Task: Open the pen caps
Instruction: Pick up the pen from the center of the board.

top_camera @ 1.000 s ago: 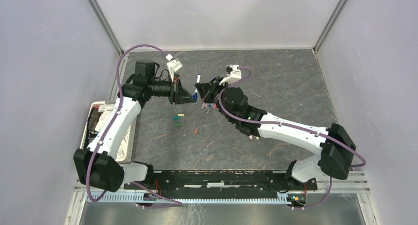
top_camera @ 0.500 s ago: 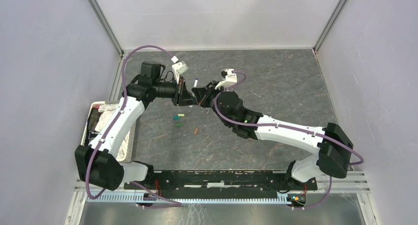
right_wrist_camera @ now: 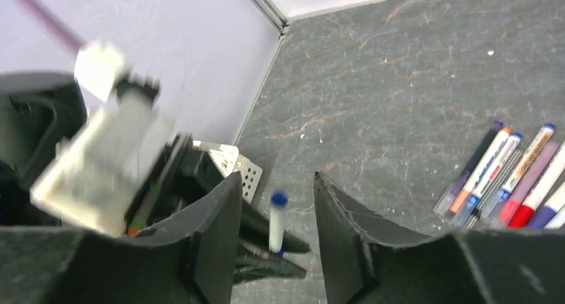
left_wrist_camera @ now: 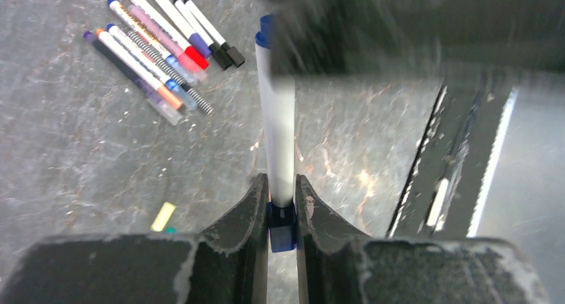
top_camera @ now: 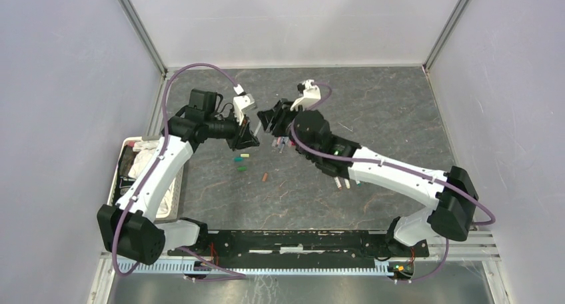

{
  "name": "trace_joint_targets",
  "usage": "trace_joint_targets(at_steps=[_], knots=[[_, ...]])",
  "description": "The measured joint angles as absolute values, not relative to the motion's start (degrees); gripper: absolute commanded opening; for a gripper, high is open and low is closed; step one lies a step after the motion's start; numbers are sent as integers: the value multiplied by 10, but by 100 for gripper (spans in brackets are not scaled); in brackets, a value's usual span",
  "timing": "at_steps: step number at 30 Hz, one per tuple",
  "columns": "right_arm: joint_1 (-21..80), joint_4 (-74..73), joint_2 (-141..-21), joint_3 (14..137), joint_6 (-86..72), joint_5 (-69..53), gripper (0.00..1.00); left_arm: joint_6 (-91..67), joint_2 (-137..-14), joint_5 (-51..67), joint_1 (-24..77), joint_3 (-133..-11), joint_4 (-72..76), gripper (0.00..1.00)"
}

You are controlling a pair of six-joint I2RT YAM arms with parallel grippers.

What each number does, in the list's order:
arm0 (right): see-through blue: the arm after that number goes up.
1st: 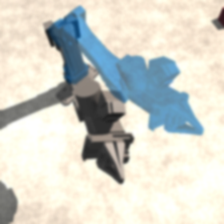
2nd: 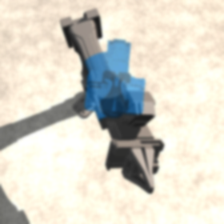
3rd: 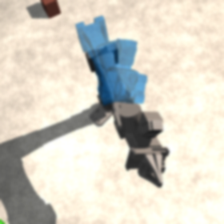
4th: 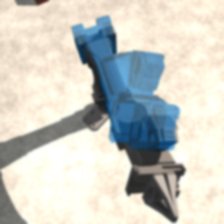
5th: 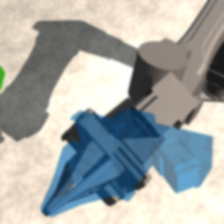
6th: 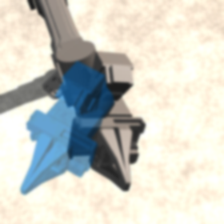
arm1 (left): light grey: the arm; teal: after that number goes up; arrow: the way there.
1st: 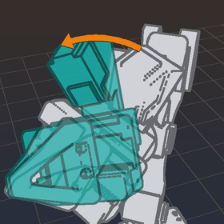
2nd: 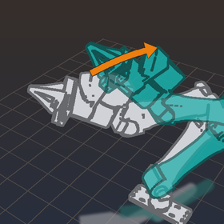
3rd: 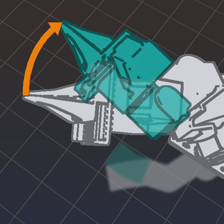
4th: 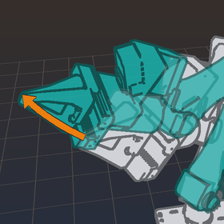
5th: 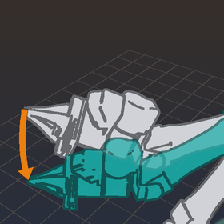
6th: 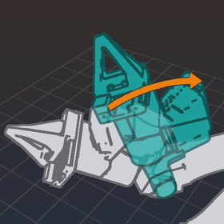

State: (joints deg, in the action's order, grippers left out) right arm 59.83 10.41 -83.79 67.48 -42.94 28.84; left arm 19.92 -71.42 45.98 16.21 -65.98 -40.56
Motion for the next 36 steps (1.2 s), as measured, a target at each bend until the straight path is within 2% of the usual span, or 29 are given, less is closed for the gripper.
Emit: trace_joint_targets(at_steps=[4, 10, 14, 19, 30, 34, 36], knots=[[533, 62, -835, 708, -416, 178, 58, 322, -691, 434, 162, -658, -453, 2], [422, -52, -864, 755, -376, -63, 60, 500, -641, 392, 173, -655, -535, 2], [418, -90, -922, 788, -357, -230, 59, 579, -641, 344, 204, -639, -562, 2], [426, -125, -971, 790, -355, -359, 58, 634, -641, 284, 249, -612, -579, 2], [449, -138, -996, 789, -355, -452, 55, 668, -642, 202, 285, -604, -574, 2], [463, -138, -1013, 789, -355, -461, 50, 668, -649, 184, 301, -603, -569, 2], [469, -139, -1021, 789, -356, -463, 43, 668, -652, 178, 308, -603, -568, 2]])
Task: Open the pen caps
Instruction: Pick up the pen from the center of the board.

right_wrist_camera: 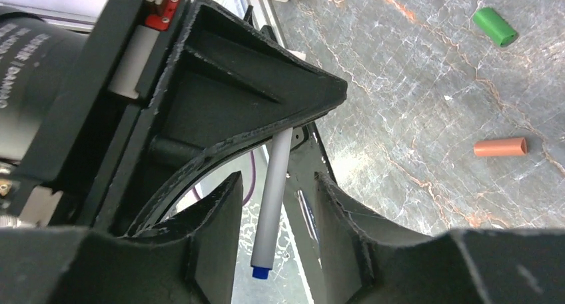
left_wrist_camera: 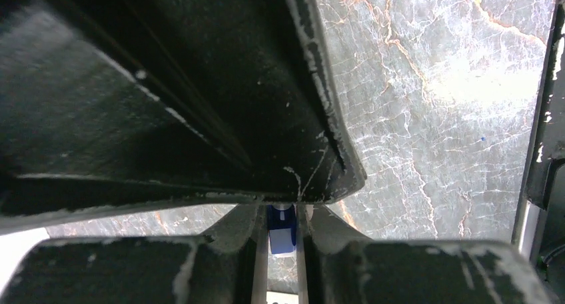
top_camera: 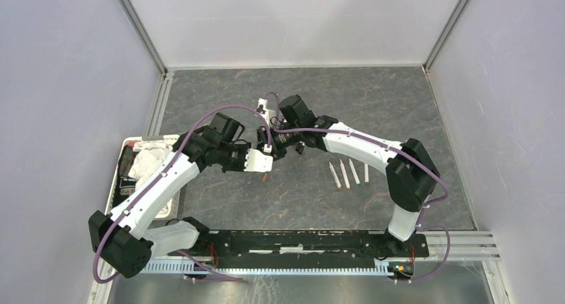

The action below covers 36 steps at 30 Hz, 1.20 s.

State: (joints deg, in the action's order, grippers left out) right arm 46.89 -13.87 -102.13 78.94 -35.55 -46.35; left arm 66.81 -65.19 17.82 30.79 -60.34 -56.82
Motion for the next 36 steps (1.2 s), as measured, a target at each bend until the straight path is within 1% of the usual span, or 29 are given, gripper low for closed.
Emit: trace_joint_targets(at_steps=[4, 6, 7, 8, 9, 10, 11, 12, 13, 15, 18, 25, 31, 36], knots=[[471, -138, -1032, 789, -356, -465, 26, 668, -655, 166, 318, -603, -567, 3], [471, -138, -1036, 789, -357, -467, 19, 668, -656, 156, 323, -603, -567, 9], [471, -138, -1037, 789, -358, -469, 14, 668, -657, 152, 324, -603, -567, 14], [471, -138, -1038, 789, -358, -470, 7, 668, -657, 149, 326, -603, -567, 22], [471, -139, -1039, 789, -358, -469, 3, 668, -657, 148, 326, -603, -568, 33], [471, -139, -1040, 789, -356, -470, 0, 668, -657, 148, 326, -603, -568, 50], [471, -139, -1040, 789, -356, -470, 0, 668, -657, 148, 326, -603, -568, 61], [471, -138, -1040, 788, -352, -470, 0, 669, -657, 150, 326, -603, -568, 70], [470, -138, -1040, 788, -350, -470, 0, 671, -657, 150, 328, -603, -569, 76], [468, -132, -1040, 782, -341, -470, 0, 674, -657, 151, 329, -603, -568, 78], [461, -130, -1031, 754, -322, -467, 0, 673, -658, 152, 327, -607, -569, 79], [430, -121, -964, 650, -294, -475, 0, 673, -674, 198, 277, -648, -571, 76], [427, -42, -933, 598, -311, -495, 0, 673, -682, 275, 269, -650, -595, 76], [428, 11, -932, 590, -338, -508, 0, 671, -682, 325, 269, -650, -612, 75]])
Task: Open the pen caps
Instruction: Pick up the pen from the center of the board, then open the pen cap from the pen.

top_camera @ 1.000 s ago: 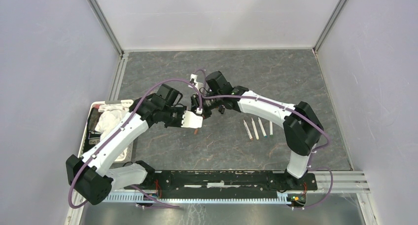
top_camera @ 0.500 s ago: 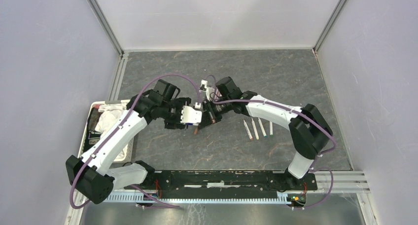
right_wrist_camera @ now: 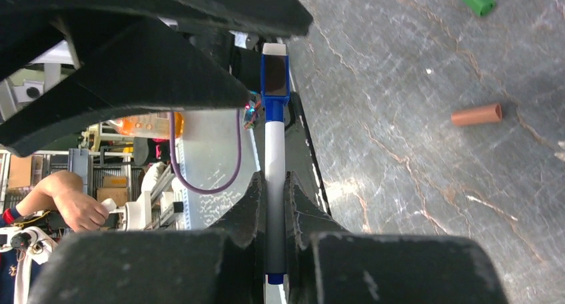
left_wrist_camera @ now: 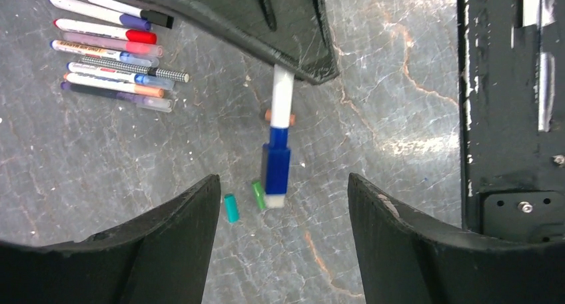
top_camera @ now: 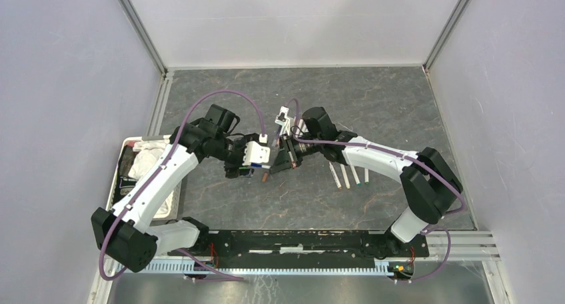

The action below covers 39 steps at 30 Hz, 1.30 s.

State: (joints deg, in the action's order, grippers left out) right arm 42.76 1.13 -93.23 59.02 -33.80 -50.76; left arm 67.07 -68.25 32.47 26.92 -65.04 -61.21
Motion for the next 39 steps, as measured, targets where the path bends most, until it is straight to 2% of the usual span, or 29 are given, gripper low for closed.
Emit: trace_joint_targets(at_steps=[3, 9, 10, 13, 14, 17, 23, 26, 28, 30, 39], knots=[[428, 43, -932, 590, -356, -512, 0, 665, -684, 339, 269, -650, -614, 68], [428, 75, -932, 590, -378, -514, 0, 644, -693, 345, 269, -650, -607, 35], [428, 76, -932, 590, -379, -516, 5, 642, -694, 344, 269, -650, -601, 26], [430, 77, -932, 589, -383, -517, 31, 635, -695, 339, 269, -650, -590, 5], [430, 80, -932, 589, -384, -516, 39, 634, -695, 340, 269, -650, -595, 3], [427, 85, -934, 589, -391, -515, 46, 633, -695, 340, 271, -650, -591, 2], [436, 81, -965, 613, -391, -524, 48, 637, -695, 339, 274, -649, -599, 2], [440, 70, -980, 629, -382, -529, 44, 647, -695, 332, 275, -650, -606, 2], [441, 63, -983, 634, -376, -531, 33, 656, -695, 328, 275, -649, -612, 2], [441, 52, -984, 636, -366, -535, 27, 665, -695, 319, 277, -649, -614, 2], [442, 7, -1001, 662, -333, -549, 33, 689, -695, 297, 297, -648, -628, 2]])
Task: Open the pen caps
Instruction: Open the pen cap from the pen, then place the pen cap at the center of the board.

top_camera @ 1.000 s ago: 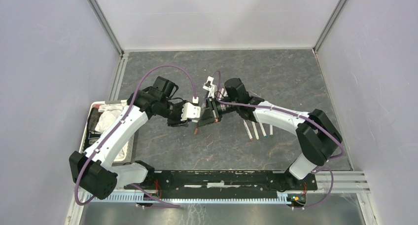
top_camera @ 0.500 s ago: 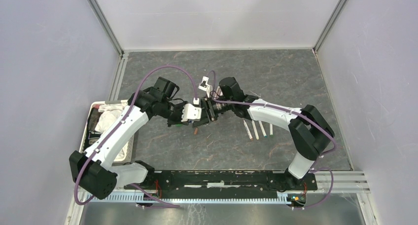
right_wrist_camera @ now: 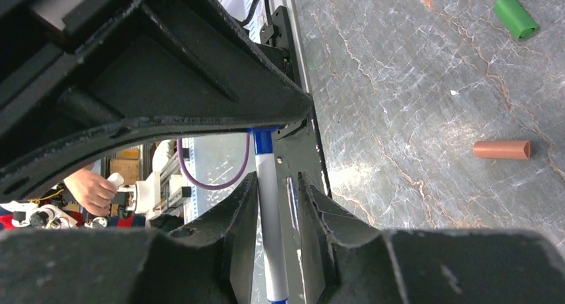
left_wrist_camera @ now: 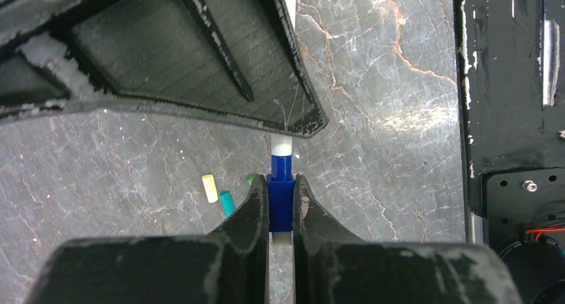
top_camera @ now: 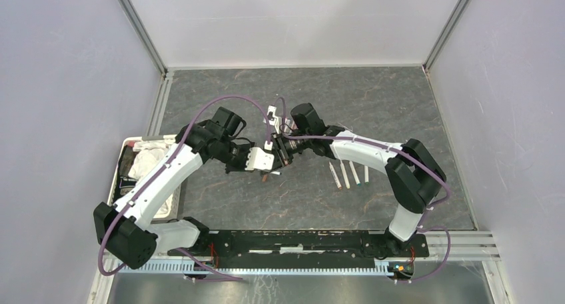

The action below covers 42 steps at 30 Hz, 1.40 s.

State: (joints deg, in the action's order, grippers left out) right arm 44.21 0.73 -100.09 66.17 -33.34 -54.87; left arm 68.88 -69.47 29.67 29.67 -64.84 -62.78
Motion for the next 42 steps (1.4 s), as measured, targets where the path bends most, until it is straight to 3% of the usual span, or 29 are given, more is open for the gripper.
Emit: trace_joint_targets(at_steps=[4, 15, 24, 30, 36, 42], knots=[[449, 6, -1006, 669, -331, -553, 32, 689, -695, 296, 307, -648, -631, 2], [453, 4, -1011, 673, -308, -555, 0, 689, -698, 274, 310, -648, -629, 2], [431, -3, -990, 648, -234, -519, 0, 733, -717, 252, 314, -637, -573, 2], [423, 24, -969, 627, -193, -474, 0, 777, -749, 306, 270, -652, -562, 2], [386, -100, -932, 536, -168, -489, 0, 796, -761, 168, 157, -659, -578, 2], [373, -176, -912, 515, -151, -453, 0, 798, -761, 164, 159, -648, -576, 2]])
